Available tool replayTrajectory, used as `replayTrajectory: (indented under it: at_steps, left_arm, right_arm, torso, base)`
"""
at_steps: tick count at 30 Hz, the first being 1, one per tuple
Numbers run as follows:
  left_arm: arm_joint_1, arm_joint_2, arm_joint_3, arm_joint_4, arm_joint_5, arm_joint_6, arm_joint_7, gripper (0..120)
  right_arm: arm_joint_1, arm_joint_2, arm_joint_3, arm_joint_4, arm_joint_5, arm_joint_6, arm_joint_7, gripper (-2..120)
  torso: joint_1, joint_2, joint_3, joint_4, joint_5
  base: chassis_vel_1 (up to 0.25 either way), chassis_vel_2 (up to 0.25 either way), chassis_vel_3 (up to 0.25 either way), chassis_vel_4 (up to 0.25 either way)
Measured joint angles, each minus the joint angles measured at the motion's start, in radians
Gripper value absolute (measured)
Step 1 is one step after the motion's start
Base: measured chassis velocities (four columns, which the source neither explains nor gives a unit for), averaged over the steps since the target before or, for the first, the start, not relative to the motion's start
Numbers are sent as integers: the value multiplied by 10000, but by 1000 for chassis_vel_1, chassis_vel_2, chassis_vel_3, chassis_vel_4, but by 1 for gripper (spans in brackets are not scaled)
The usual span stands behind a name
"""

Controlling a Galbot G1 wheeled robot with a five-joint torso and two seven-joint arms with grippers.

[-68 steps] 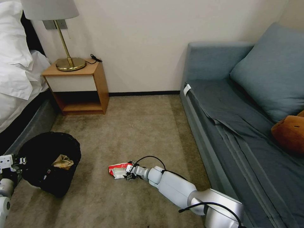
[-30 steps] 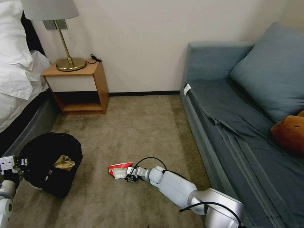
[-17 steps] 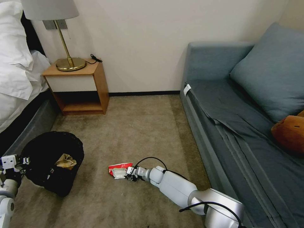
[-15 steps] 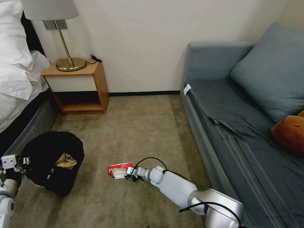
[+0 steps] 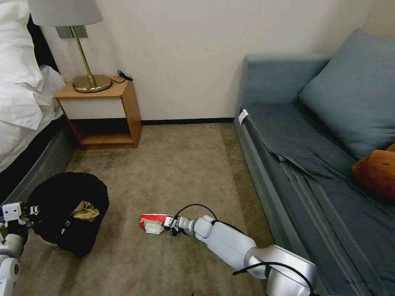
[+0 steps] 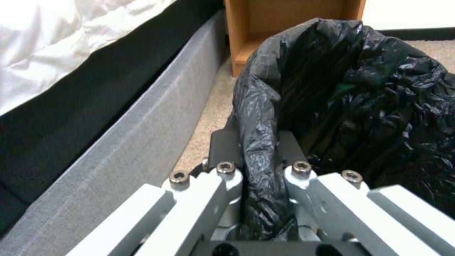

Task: Pick up the trash bin, then pick up the garbage on the floor and place it into the trash bin.

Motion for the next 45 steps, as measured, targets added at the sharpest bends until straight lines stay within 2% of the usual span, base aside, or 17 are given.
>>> replayTrajectory:
  at_steps: [13, 22, 36, 45]
  left_arm:
    - [-23, 138, 53, 216, -92, -68, 79, 4]
    - [-31, 408, -45, 830, -244, -236, 158, 4]
    - [-66, 569, -119, 1004, -314, -262, 192, 4]
    - [-141, 639, -31, 1006, -315, -252, 253, 4]
  right_arm:
    - [-55, 0, 201, 23, -29, 2, -2, 0]
    - [-112, 0, 530, 288, -43, 163, -70, 0]
    - [-250, -1, 1175, 1547, -223, 420, -27, 0]
    - [563, -3, 1792, 2203, -261, 599, -39, 0]
  torso:
    - [0, 0, 0, 0, 2]
    - [0, 0, 0, 1, 1]
    - [0, 0, 0, 0, 3]
    - [0, 0, 1, -1, 3]
  base:
    - [0, 0, 0, 0]
    - [0, 0, 0, 0]
    - [0, 0, 0, 0]
    - [0, 0, 0, 0]
